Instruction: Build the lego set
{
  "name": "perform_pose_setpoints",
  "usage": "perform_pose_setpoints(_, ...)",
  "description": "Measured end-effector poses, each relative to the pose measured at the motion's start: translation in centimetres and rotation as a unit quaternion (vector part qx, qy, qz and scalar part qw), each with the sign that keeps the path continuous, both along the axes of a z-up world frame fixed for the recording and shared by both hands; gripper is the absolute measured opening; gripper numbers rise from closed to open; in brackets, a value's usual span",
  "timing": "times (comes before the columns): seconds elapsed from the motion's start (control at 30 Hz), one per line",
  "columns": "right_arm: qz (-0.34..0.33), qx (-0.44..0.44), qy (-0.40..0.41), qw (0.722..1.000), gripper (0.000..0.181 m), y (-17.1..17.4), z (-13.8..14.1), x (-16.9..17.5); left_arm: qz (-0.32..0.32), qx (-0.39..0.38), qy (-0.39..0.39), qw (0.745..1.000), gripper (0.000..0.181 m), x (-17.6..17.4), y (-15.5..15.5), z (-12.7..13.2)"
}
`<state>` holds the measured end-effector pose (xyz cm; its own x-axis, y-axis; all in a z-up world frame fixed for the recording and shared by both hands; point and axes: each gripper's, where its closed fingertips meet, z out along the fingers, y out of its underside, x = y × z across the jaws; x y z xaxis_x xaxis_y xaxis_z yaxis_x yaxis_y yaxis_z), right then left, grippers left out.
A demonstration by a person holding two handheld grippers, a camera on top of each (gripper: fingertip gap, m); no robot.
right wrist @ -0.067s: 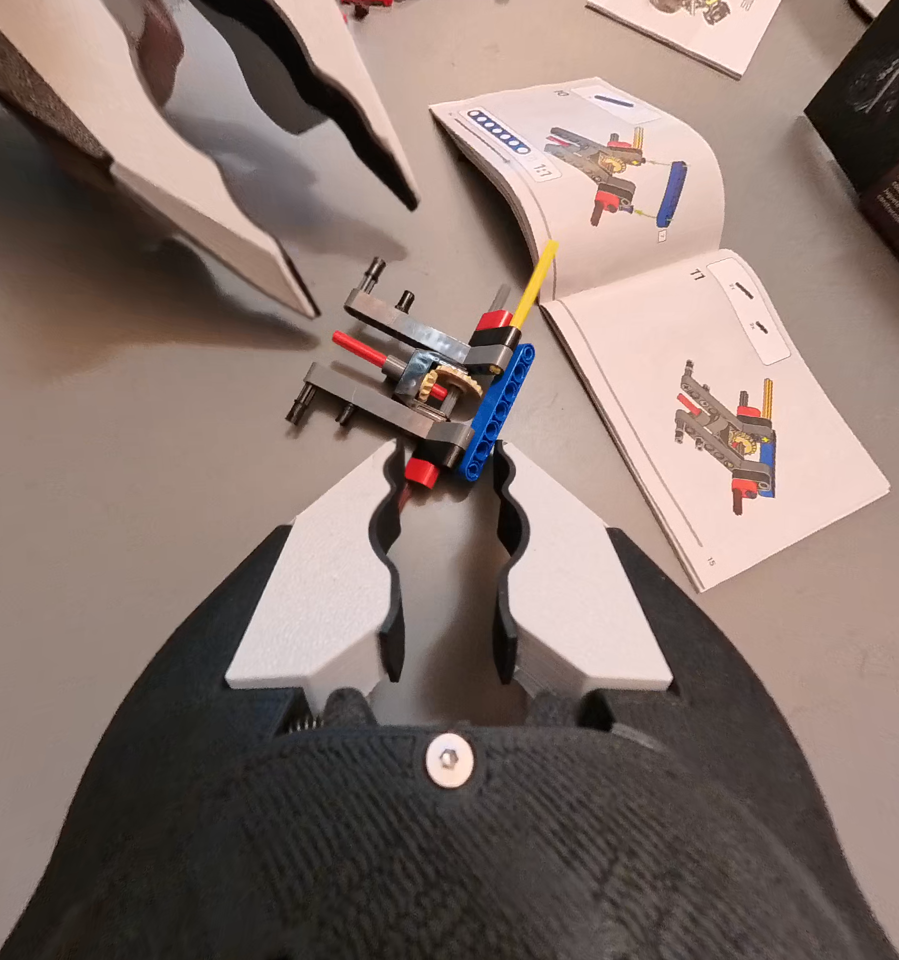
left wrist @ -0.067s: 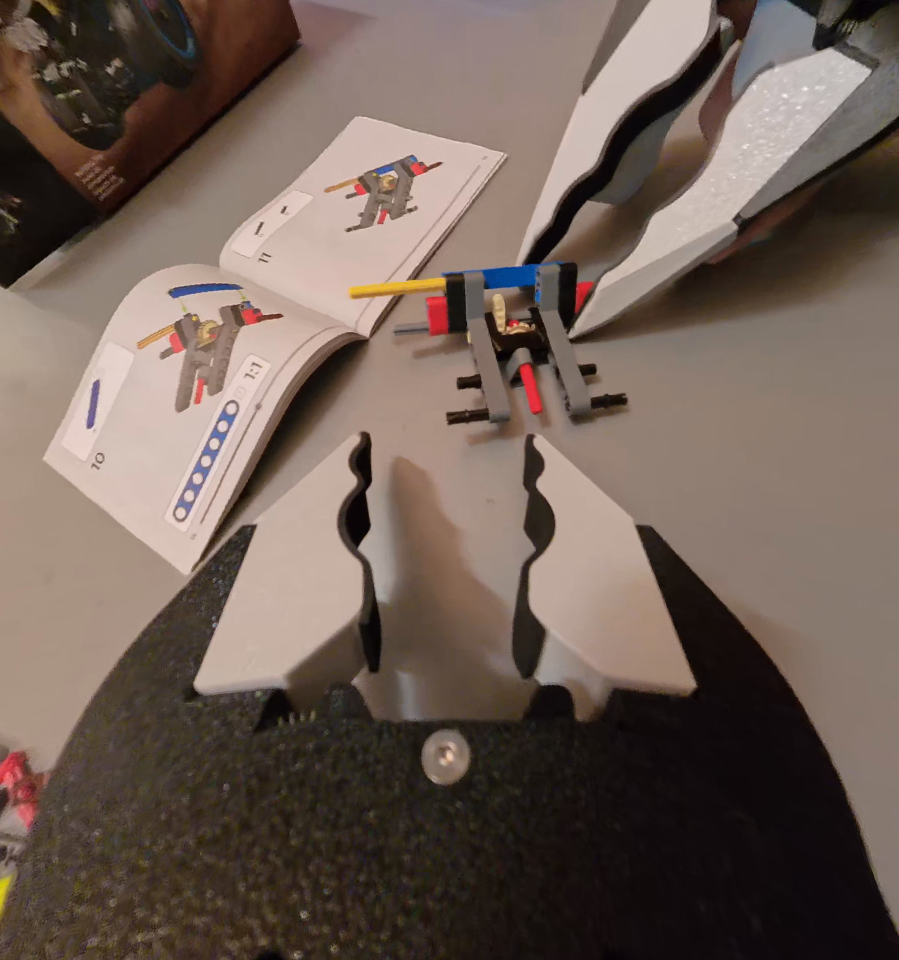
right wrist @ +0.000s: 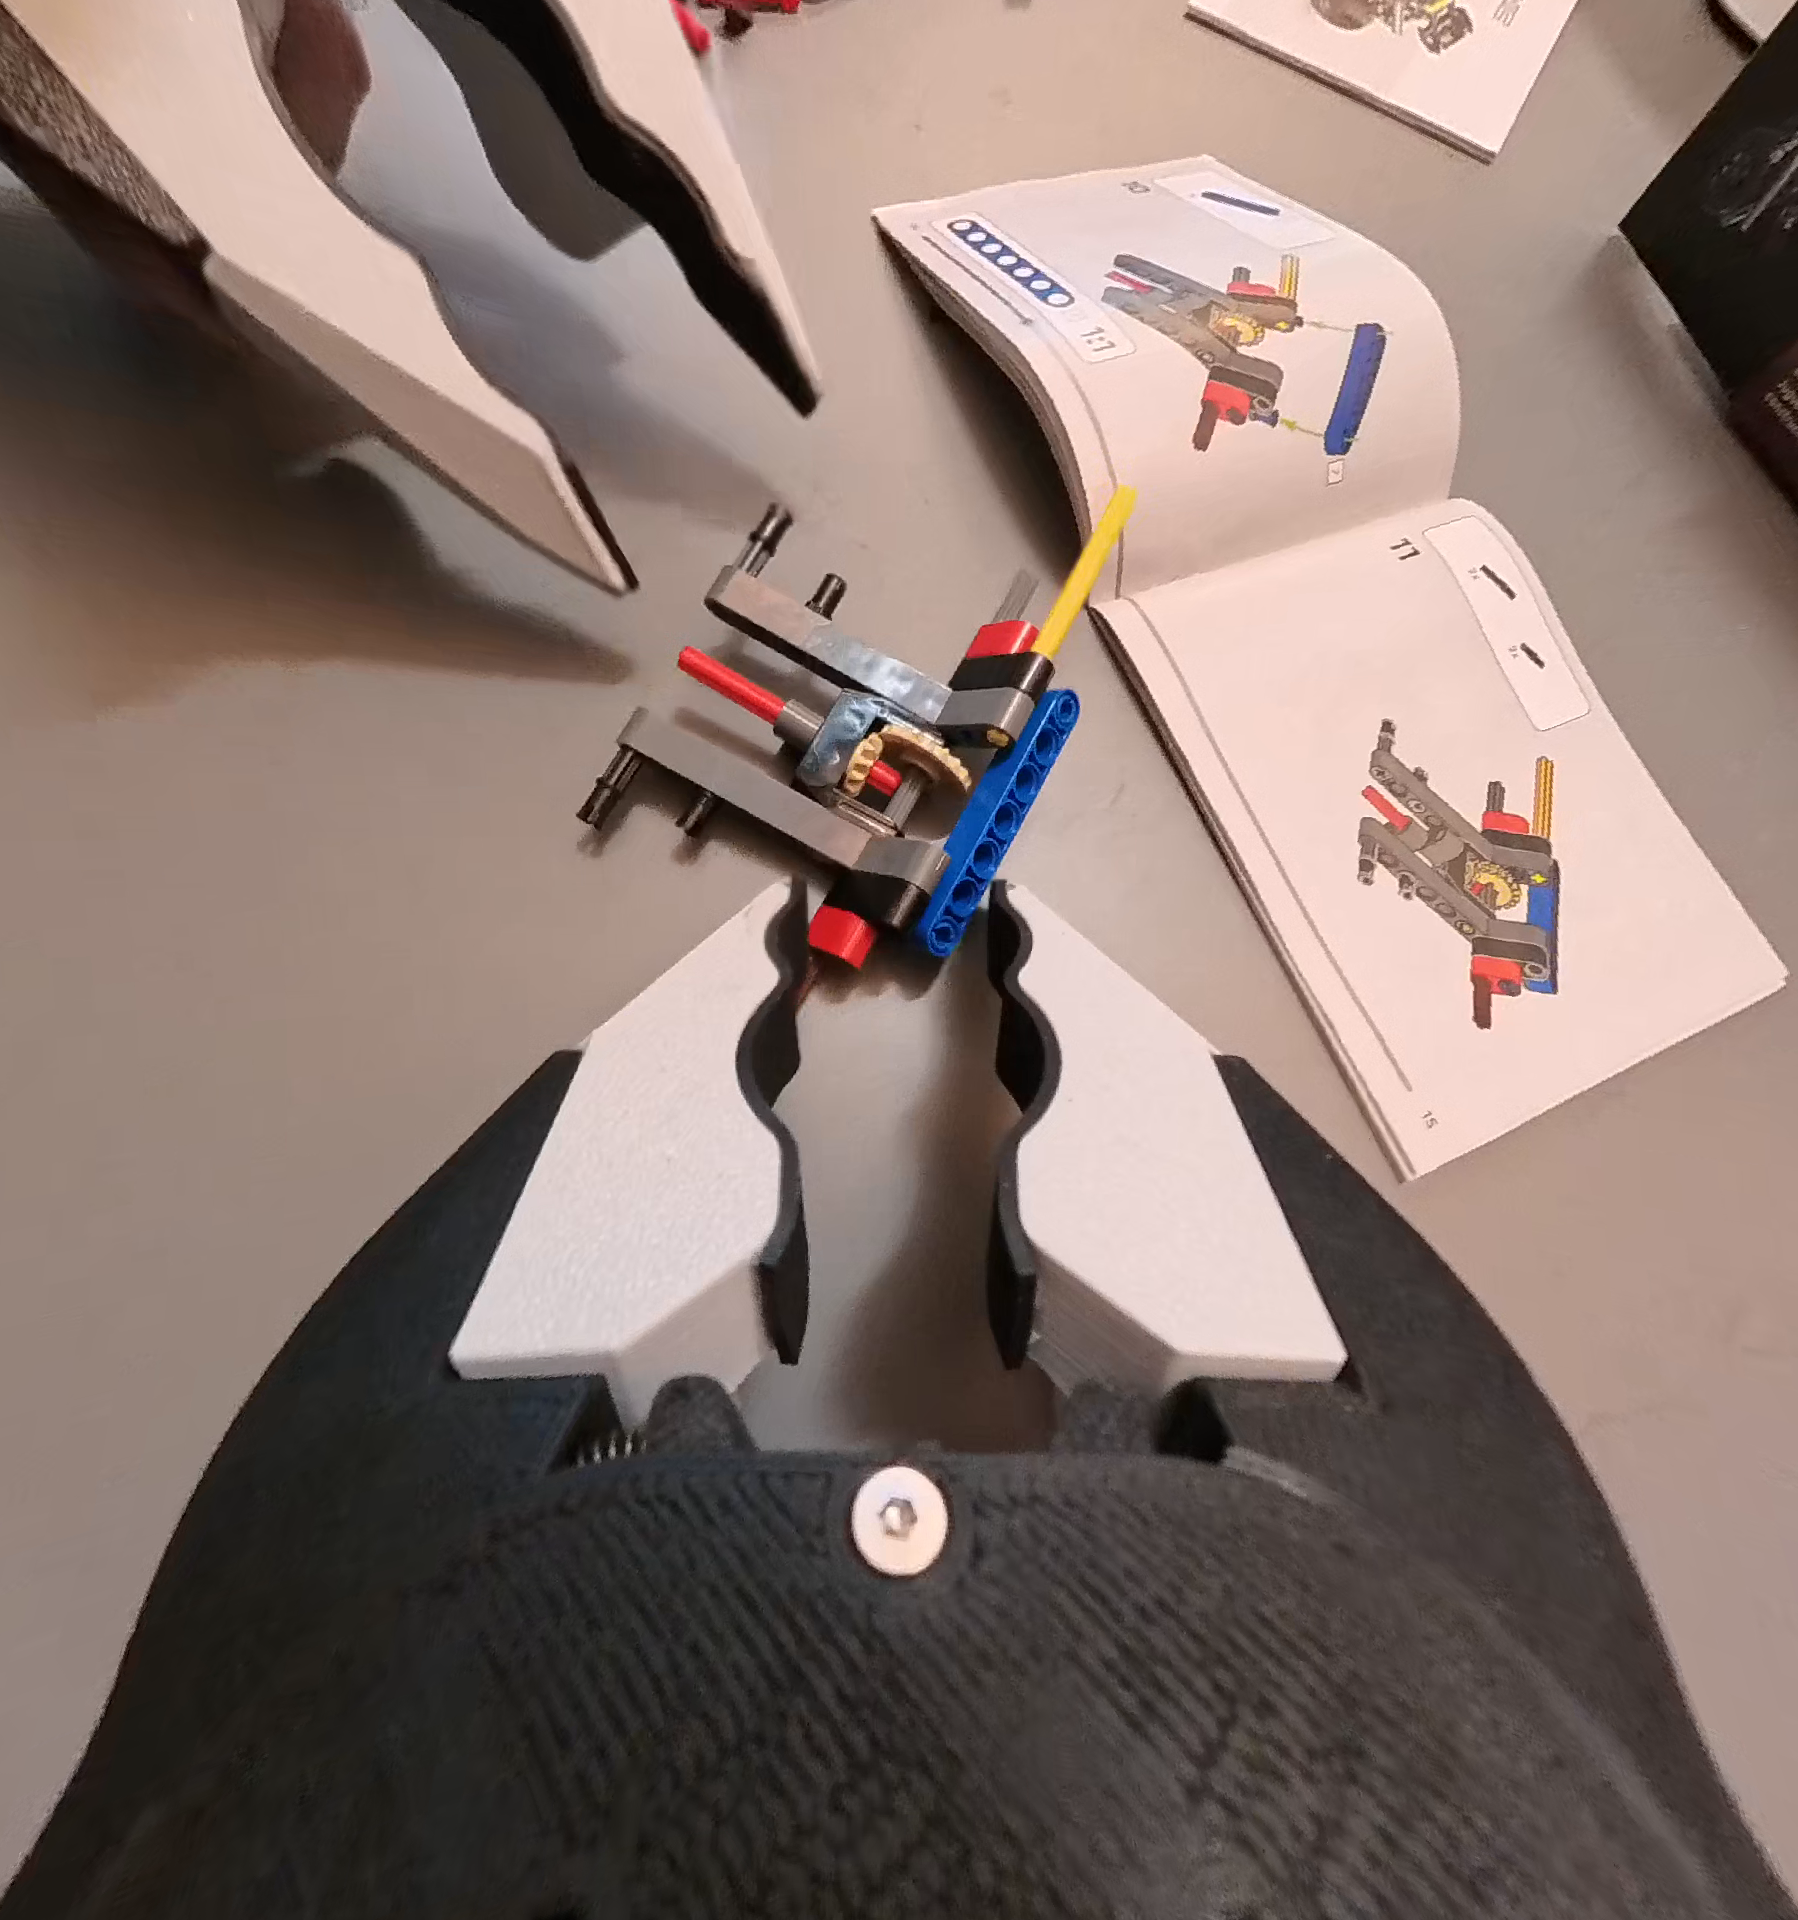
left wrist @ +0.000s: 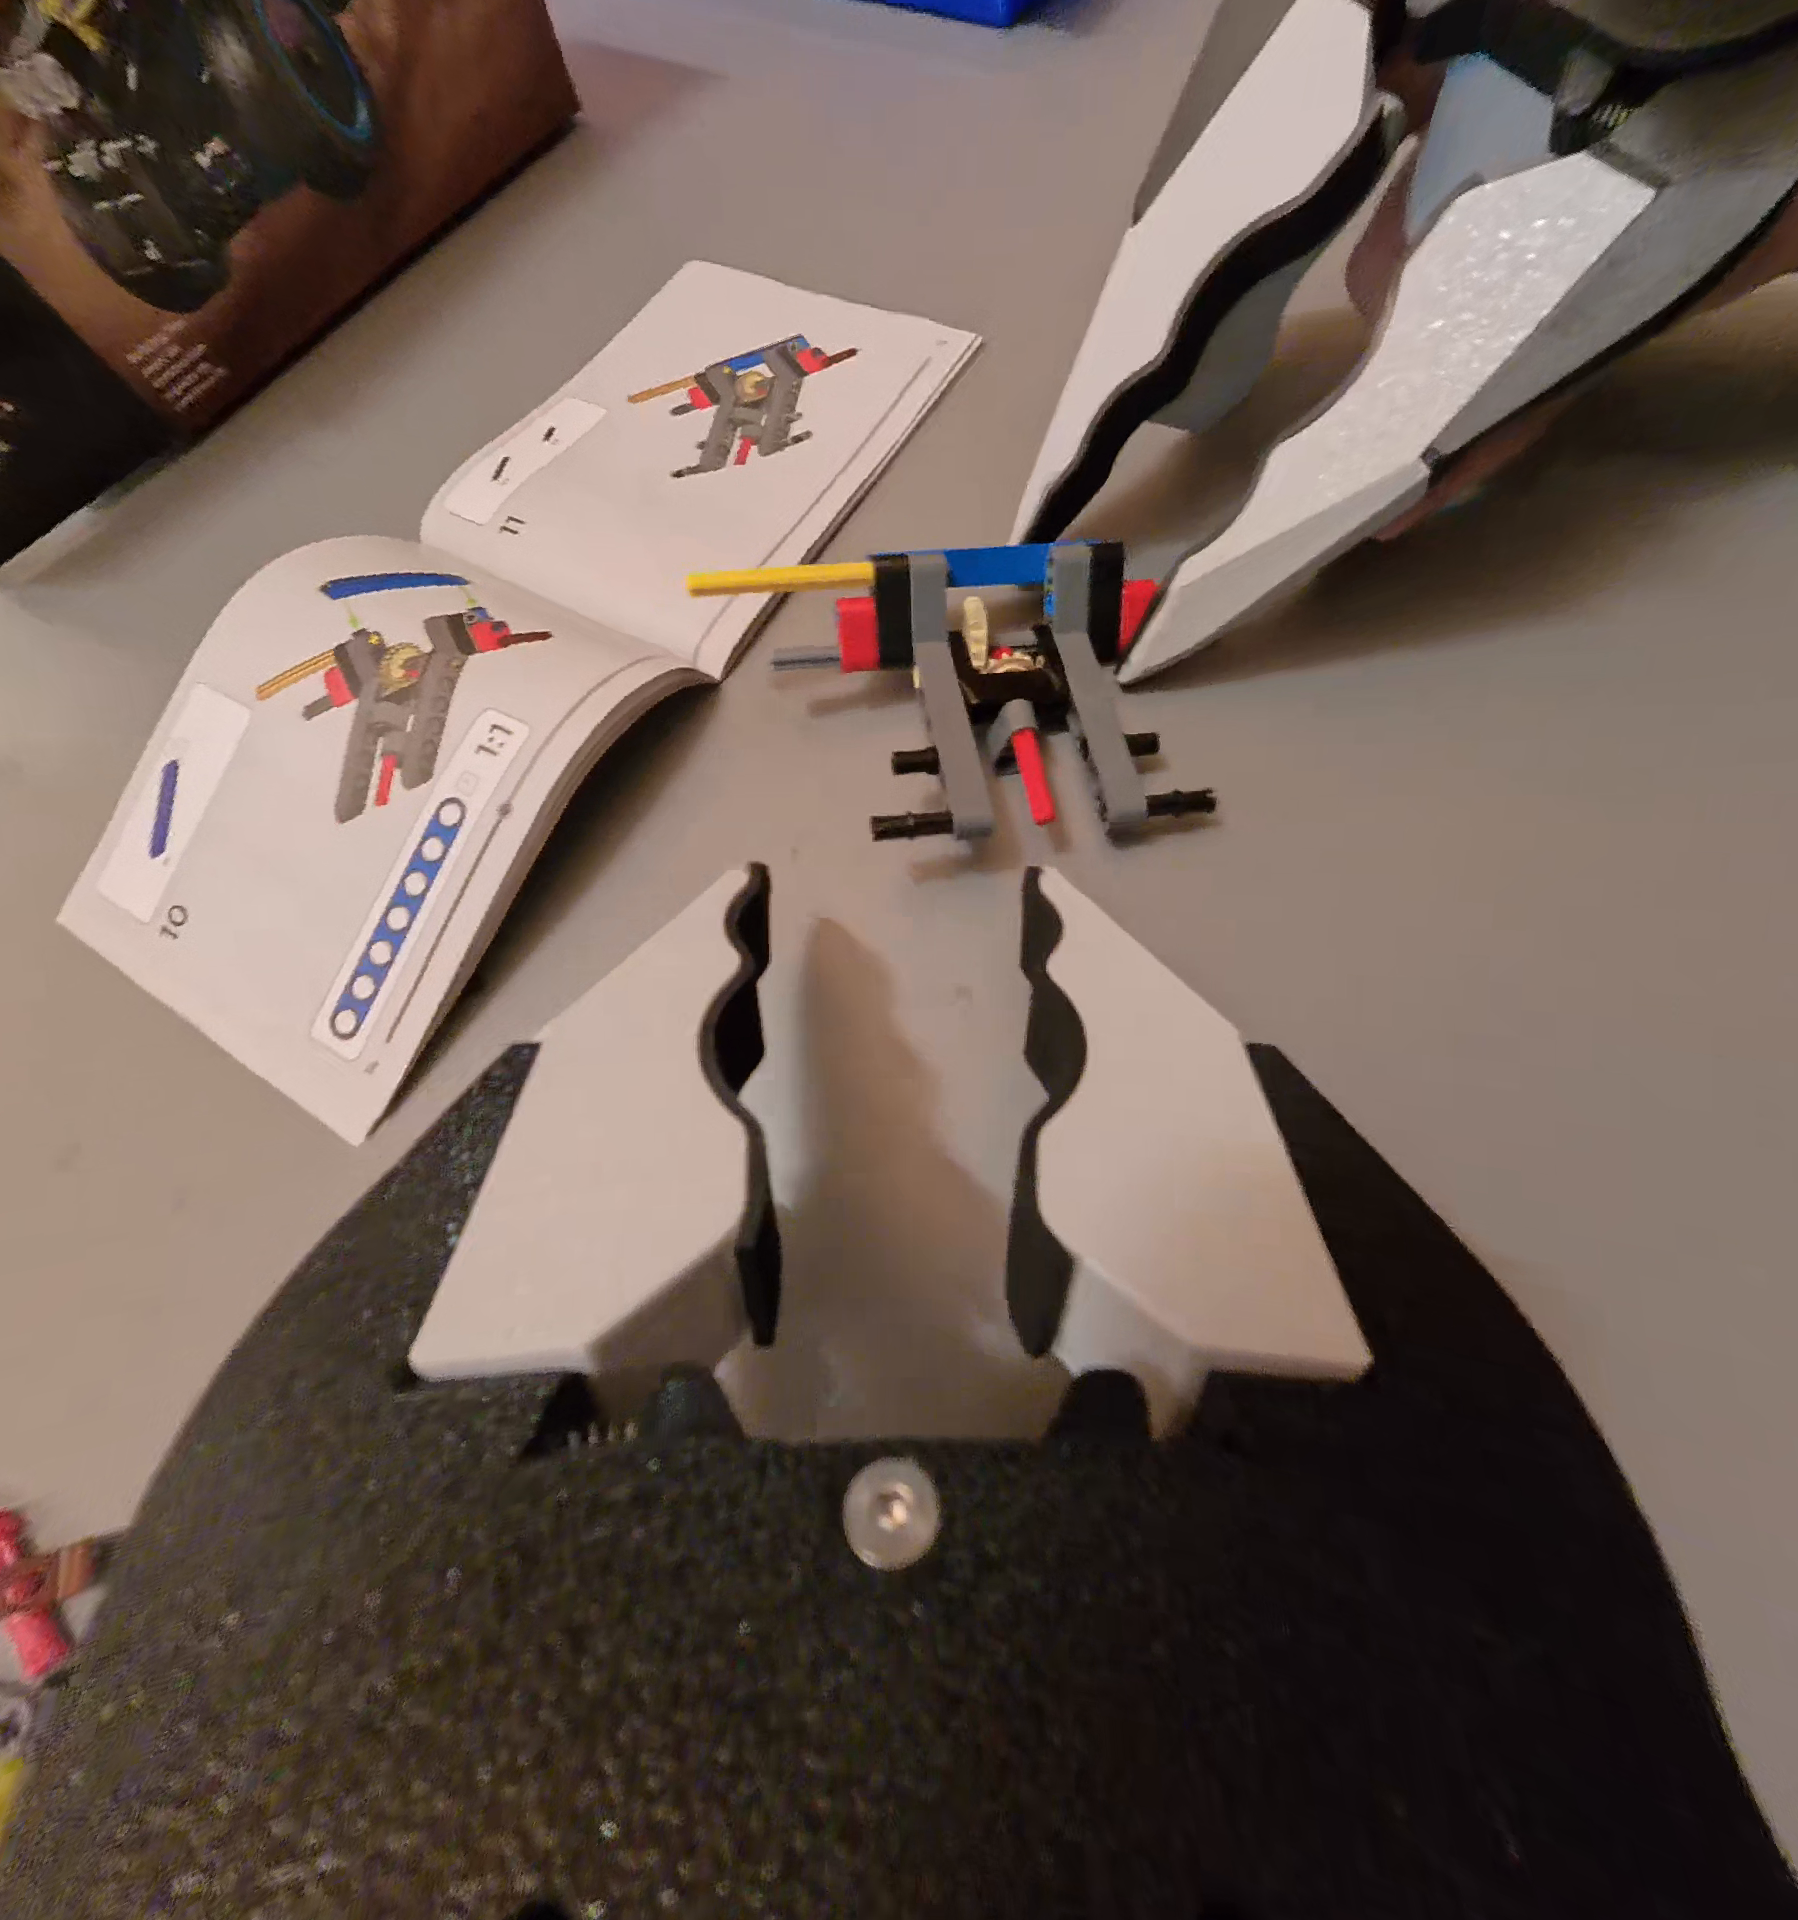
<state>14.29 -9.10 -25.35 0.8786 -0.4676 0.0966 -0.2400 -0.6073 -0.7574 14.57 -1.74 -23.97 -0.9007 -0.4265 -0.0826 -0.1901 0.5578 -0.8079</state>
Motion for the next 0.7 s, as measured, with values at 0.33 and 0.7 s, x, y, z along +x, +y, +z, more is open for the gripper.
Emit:
perform_pose_setpoints(0.33, -0.060, 0.082, 0.061, 0.993, 0.045, -2.5, 1.7, -0.9, 0.002, -0.004, 0.021, 1.000, 0.036, -1.0, 2.0, -0.2)
perform_pose_setpoints(0.7, -0.071, 0.074, 0.067, 0.992, 0.044, -2.5, 1.2, -0.7, -0.021, 0.022, 0.007, 1.000, 0.028, -2.3, 0.9, -0.1)
